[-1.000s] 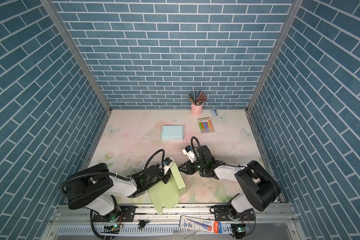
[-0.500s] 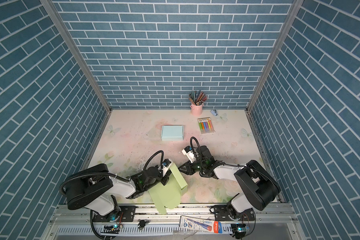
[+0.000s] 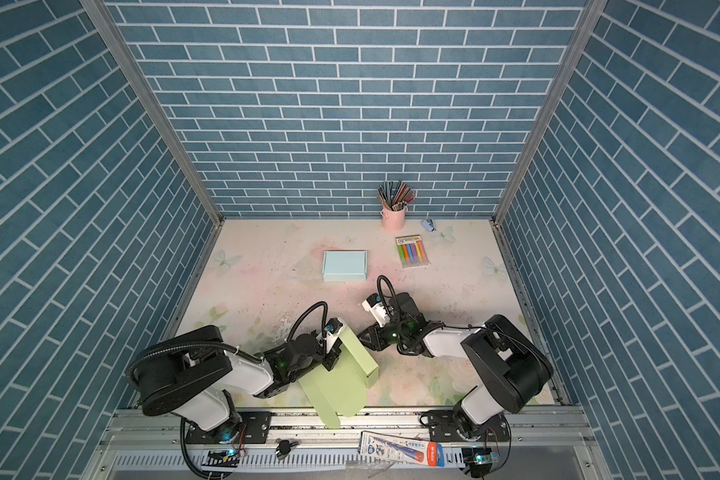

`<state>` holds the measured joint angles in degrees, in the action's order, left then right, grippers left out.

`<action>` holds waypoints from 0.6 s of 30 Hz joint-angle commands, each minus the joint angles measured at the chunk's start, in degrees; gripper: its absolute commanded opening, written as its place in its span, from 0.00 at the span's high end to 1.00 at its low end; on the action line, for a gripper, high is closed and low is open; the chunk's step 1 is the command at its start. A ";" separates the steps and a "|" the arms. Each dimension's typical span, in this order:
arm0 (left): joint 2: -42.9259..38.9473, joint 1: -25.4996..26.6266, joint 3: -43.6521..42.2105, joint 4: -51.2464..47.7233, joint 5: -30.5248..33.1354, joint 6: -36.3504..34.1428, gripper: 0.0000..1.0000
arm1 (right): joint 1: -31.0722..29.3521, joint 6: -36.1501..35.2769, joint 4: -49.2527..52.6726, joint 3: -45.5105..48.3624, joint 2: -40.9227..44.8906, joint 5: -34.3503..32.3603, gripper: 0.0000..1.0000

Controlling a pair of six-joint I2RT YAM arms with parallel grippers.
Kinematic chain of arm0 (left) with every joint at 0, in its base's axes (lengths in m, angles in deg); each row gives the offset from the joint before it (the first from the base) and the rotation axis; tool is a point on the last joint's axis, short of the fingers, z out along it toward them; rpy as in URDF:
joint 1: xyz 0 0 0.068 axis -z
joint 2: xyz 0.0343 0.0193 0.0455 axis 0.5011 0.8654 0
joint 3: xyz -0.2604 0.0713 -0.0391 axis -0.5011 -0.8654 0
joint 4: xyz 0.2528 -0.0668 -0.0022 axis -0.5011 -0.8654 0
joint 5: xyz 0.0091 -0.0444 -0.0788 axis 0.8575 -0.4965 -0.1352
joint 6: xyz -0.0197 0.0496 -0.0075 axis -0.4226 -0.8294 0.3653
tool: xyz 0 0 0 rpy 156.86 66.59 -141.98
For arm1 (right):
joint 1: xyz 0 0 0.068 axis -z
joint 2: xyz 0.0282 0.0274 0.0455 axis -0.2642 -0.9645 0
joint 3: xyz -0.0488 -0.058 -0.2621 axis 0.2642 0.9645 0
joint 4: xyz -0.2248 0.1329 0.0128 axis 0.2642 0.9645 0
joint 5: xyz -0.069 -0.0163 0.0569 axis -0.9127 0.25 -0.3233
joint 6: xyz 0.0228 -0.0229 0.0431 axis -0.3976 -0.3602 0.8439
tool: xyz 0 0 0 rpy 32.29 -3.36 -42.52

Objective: Fold the paper box

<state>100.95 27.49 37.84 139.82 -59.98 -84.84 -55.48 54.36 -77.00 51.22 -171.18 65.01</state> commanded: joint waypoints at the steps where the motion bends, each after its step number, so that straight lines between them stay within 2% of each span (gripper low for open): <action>1: 2.22 -0.24 0.11 -0.30 0.62 0.05 0.87 | -1.94 -0.46 -1.46 -0.82 -1.45 2.50 0.68; 18: -0.37 -0.35 -4.53 3.31 0.07 2.52 0.79 | -1.94 -0.80 1.16 -1.84 -1.99 -0.59 0.71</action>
<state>100.84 27.42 34.63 141.37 -59.70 -83.53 -57.08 54.47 -76.43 50.61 -173.32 64.94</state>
